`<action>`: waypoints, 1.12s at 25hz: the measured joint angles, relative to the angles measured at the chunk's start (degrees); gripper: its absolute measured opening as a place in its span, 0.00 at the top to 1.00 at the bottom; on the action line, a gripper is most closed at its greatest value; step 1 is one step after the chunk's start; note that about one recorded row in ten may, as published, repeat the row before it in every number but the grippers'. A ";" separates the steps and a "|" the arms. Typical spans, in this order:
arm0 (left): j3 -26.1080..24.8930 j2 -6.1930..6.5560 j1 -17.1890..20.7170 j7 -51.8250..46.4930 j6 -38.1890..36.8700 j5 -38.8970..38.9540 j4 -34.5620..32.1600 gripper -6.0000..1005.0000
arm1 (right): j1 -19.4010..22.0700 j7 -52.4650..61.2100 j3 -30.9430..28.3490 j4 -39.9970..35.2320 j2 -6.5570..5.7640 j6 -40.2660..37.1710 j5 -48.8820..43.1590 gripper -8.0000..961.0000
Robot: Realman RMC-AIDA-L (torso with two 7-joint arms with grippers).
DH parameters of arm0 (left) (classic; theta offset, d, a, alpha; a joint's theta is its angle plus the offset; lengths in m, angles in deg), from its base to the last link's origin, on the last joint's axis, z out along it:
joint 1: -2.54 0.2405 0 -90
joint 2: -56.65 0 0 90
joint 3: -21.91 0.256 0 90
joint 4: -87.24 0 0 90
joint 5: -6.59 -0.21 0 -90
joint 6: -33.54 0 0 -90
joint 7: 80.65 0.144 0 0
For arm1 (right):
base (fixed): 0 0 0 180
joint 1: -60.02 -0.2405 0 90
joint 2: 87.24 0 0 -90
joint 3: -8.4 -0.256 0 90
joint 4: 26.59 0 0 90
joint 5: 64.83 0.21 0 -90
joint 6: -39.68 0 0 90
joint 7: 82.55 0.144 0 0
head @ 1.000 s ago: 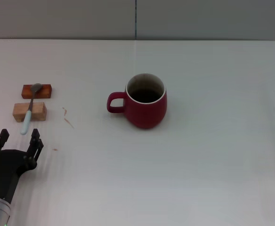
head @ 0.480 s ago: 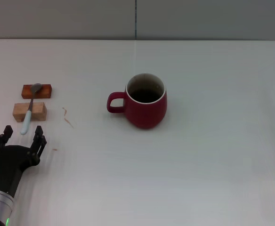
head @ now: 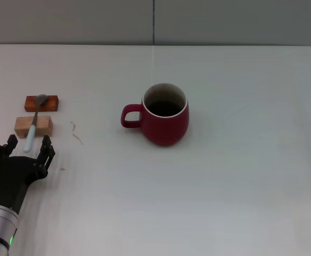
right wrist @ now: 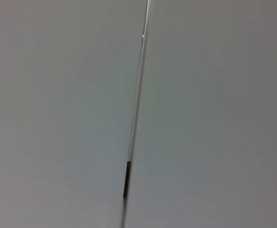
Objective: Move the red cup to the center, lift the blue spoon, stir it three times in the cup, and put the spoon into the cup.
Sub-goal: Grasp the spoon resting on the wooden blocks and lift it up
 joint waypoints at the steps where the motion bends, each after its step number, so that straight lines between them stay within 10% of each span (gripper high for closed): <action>1: 0.00 0.00 0.00 0.00 0.00 0.00 0.00 0.27 | 0.00 0.00 0.00 0.00 0.00 0.00 0.00 0.42; 28: -4.42 -0.01 0.32 0.00 4.32 -4.43 -3.46 0.28 | 0.24 -0.19 0.24 -0.35 -0.07 -0.48 0.00 0.42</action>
